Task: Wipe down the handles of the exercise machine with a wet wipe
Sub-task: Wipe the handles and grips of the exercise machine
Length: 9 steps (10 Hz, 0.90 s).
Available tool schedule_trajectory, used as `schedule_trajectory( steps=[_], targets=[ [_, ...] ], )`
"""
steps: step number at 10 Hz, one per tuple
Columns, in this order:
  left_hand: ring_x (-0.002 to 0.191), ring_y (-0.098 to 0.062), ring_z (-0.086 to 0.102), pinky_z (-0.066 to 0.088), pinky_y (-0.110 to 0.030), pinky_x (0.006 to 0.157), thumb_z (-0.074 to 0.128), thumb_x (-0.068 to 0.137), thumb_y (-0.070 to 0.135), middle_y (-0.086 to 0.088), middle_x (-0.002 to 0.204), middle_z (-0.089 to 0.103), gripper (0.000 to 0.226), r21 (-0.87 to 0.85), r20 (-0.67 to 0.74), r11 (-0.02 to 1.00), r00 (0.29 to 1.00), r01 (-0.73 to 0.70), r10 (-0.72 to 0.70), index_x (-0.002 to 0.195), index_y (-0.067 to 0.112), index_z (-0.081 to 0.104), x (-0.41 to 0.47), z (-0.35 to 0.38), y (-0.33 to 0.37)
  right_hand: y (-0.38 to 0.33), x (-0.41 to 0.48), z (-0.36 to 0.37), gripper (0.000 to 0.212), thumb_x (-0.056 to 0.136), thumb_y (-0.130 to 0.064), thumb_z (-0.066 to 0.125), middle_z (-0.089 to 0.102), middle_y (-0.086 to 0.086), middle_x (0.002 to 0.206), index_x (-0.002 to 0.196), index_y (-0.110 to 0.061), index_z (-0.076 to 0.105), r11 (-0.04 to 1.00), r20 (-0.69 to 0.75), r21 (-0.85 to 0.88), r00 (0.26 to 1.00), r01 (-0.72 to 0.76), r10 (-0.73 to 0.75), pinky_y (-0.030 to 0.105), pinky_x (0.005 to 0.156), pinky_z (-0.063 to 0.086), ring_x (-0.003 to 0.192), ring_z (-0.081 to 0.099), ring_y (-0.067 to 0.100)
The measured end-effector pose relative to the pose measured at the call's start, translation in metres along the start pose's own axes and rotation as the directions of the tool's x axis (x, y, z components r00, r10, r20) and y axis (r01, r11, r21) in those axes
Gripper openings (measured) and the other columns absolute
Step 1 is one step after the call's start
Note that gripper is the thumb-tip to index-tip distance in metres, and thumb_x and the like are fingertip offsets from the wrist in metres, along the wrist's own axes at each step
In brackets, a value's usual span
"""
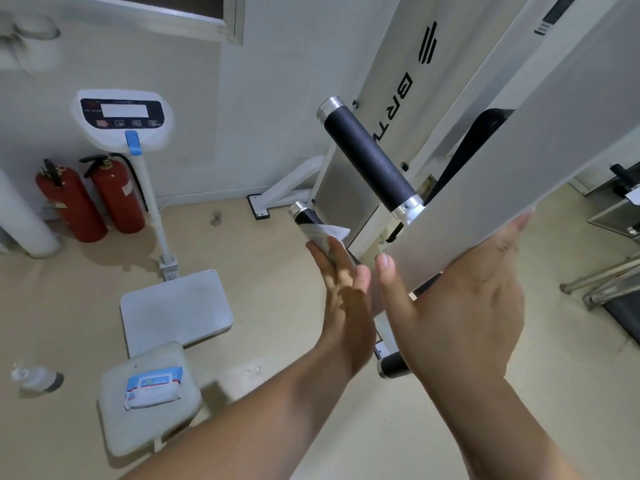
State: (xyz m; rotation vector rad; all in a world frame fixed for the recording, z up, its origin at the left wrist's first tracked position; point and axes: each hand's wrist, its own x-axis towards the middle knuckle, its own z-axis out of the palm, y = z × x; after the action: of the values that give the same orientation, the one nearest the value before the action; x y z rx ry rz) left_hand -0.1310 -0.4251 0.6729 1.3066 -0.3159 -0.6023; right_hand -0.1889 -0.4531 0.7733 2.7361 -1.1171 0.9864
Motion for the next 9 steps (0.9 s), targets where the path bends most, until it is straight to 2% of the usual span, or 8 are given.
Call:
schedule_trajectory(
  steps=[1,2,3,4,5,7,8,9],
  targets=[
    [0.117,0.038,-0.02,0.006,0.006,0.097,0.024,0.099,0.06,0.016,0.155,-0.043,0.075,0.031,-0.06,0.998,0.997,-0.046,0.048,0.156,0.034,-0.017,0.015,-0.007,0.011,0.001,0.0,0.0,0.116,0.081,-0.069,0.053,0.056,0.023,0.132,0.155,-0.002,-0.006,1.0,0.008,-0.002,1.0,0.027,-0.027,0.045,0.092,0.043,0.115,0.055,0.039],
    [0.136,0.016,-0.014,0.002,-0.011,0.109,0.021,0.099,0.058,0.009,0.158,-0.04,0.074,0.108,-0.17,0.993,0.983,-0.045,0.063,0.158,0.031,-0.014,0.046,-0.024,0.022,0.0,-0.001,0.0,0.12,0.08,-0.071,0.054,0.051,0.022,0.138,0.155,0.0,-0.007,0.999,0.016,-0.016,0.999,0.034,-0.034,0.045,0.093,0.044,0.119,0.053,0.038],
    [0.155,-0.015,-0.014,0.004,-0.035,0.125,0.025,0.105,0.04,-0.001,0.162,-0.036,0.067,0.426,-0.144,0.903,0.98,-0.063,0.136,0.16,0.023,-0.008,0.056,-0.031,0.008,0.001,-0.001,0.0,0.124,0.079,-0.071,0.055,0.048,0.024,0.141,0.155,0.006,-0.005,0.999,0.023,-0.039,0.999,0.034,-0.033,0.043,0.092,0.044,0.116,0.055,0.038],
    [0.154,-0.026,-0.021,-0.007,-0.053,0.124,0.011,0.097,0.051,0.001,0.169,-0.015,0.071,0.722,0.038,0.659,0.963,-0.21,0.266,0.16,0.021,0.017,0.031,-0.028,-0.01,0.006,-0.001,-0.001,0.124,0.08,-0.068,0.06,0.049,0.024,0.139,0.155,0.006,-0.005,0.999,0.038,-0.038,0.999,0.027,-0.026,0.041,0.09,0.04,0.113,0.056,0.038],
    [0.153,-0.018,-0.022,-0.013,-0.056,0.121,-0.005,0.093,0.062,0.008,0.166,0.013,0.08,0.76,0.272,0.504,0.905,-0.41,0.326,0.155,0.025,0.03,0.013,-0.038,-0.013,0.009,0.0,-0.003,0.122,0.081,-0.063,0.065,0.053,0.023,0.132,0.155,0.008,-0.001,0.999,0.043,-0.034,0.999,0.018,-0.016,0.042,0.086,0.043,0.106,0.058,0.038],
    [0.157,-0.027,0.0,0.002,-0.062,0.122,-0.007,0.094,0.068,-0.001,0.164,0.024,0.085,0.751,0.659,-0.086,0.735,-0.654,0.16,0.158,0.018,0.018,0.053,-0.092,0.007,0.011,0.003,0.0,0.118,0.081,-0.06,0.066,0.055,0.023,0.129,0.155,0.005,0.001,0.998,0.027,-0.05,0.999,0.023,-0.022,0.044,0.082,0.048,0.104,0.059,0.038],
    [0.157,-0.027,-0.001,0.0,-0.06,0.124,0.004,0.094,0.069,-0.007,0.166,0.018,0.087,0.798,0.598,-0.172,0.792,-0.577,0.12,0.159,0.012,0.014,0.084,-0.119,0.027,0.007,0.004,0.004,0.116,0.079,-0.056,0.068,0.055,0.023,0.129,0.154,0.004,0.002,0.998,0.004,-0.064,1.0,0.006,-0.006,0.045,0.084,0.048,0.106,0.059,0.038],
    [0.156,-0.032,0.0,0.002,-0.059,0.124,0.011,0.094,0.071,-0.013,0.164,0.02,0.093,0.77,0.629,-0.216,0.77,-0.6,0.103,0.158,0.005,0.016,0.089,-0.123,0.032,0.002,0.0,0.01,0.116,0.079,-0.055,0.07,0.055,0.024,0.131,0.154,0.005,0.005,0.992,-0.019,-0.113,0.999,-0.049,0.047,0.044,0.091,0.041,0.113,0.057,0.038]
  ],
)
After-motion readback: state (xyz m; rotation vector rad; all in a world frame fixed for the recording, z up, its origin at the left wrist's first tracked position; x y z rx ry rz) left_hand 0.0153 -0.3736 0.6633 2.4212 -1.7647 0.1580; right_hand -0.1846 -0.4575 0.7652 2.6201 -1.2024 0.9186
